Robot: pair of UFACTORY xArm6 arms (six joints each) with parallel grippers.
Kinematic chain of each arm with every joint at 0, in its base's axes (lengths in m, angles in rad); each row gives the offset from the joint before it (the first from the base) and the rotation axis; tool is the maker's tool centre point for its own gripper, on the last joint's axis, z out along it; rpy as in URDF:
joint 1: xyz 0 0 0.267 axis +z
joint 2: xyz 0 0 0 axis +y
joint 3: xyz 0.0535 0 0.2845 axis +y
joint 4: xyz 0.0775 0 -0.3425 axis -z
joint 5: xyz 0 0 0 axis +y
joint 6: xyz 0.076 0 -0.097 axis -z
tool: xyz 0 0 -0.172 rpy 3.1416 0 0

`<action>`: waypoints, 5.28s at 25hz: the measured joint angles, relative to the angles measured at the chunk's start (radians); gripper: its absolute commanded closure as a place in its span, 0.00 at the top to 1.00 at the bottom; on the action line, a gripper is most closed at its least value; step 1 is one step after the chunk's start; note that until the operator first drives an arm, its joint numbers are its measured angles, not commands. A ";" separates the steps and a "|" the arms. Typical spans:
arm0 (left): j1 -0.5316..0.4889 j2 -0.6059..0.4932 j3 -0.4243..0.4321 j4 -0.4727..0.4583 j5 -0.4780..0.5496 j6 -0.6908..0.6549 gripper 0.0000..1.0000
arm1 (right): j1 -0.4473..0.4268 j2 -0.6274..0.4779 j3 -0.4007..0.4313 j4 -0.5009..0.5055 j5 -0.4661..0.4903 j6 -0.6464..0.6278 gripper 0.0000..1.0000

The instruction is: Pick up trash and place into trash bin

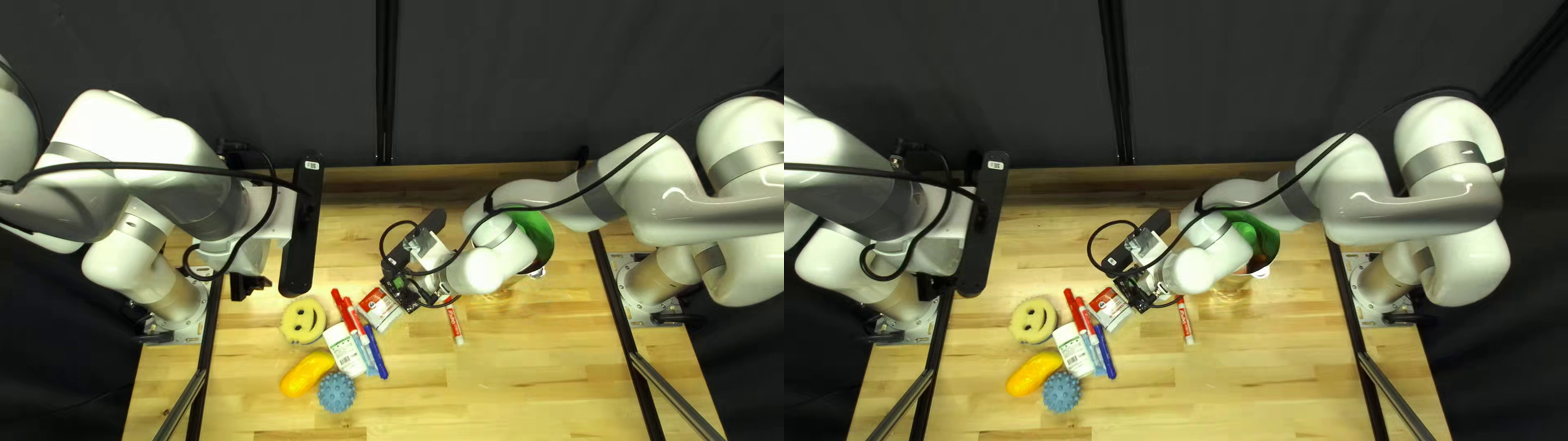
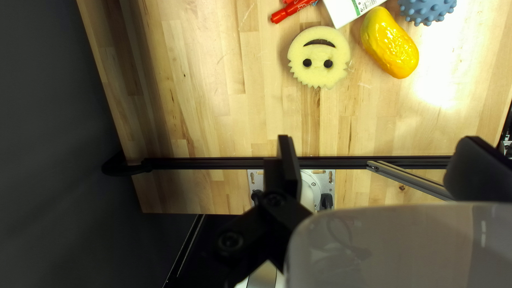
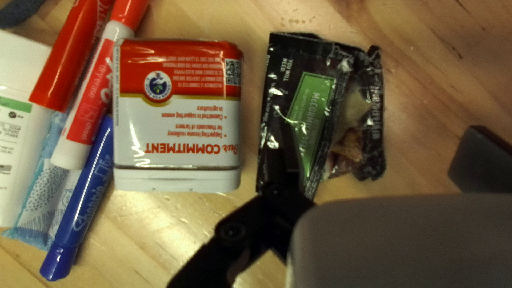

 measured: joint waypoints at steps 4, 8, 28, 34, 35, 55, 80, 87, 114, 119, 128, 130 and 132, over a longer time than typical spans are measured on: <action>0.000 0.000 0.000 0.000 0.000 0.000 1.00 | -0.005 0.005 -0.001 -0.010 -0.006 0.015 0.99; 0.000 0.000 0.000 0.000 0.000 0.000 1.00 | -0.011 0.010 -0.002 -0.017 -0.011 0.024 0.98; 0.000 0.000 0.000 0.000 0.000 0.000 1.00 | -0.023 0.055 -0.036 0.048 -0.027 -0.074 0.71; 0.000 0.000 0.000 0.000 0.000 0.000 1.00 | -0.026 0.068 -0.046 0.066 -0.028 -0.094 0.05; 0.000 0.000 0.000 0.000 0.000 0.000 1.00 | -0.026 0.069 -0.048 0.068 -0.028 -0.095 0.05; 0.000 0.000 0.000 0.000 0.000 0.000 1.00 | 0.110 -0.089 -0.040 0.116 0.204 -0.150 1.00; 0.000 0.000 0.000 0.000 0.000 0.000 1.00 | 0.007 0.069 -0.094 0.250 0.106 -0.351 0.74; 0.000 0.000 0.000 0.000 0.000 0.000 1.00 | 0.007 0.089 -0.112 0.266 0.110 -0.371 0.10; 0.000 0.000 0.000 0.000 0.000 0.000 1.00 | 0.207 -0.577 0.058 0.318 0.600 -0.410 0.02; 0.000 0.000 0.000 0.000 0.000 0.000 1.00 | 0.194 -0.777 0.195 0.354 0.700 -0.406 0.02; 0.000 0.000 0.000 0.000 0.000 0.000 1.00 | 0.080 -0.961 0.377 0.421 0.732 -0.400 0.97; 0.000 0.000 0.000 0.000 0.000 0.000 1.00 | 0.092 -0.950 0.362 0.424 0.745 -0.387 1.00; 0.000 0.000 0.000 0.000 0.000 0.000 1.00 | 0.120 -0.919 0.331 0.423 0.757 -0.381 1.00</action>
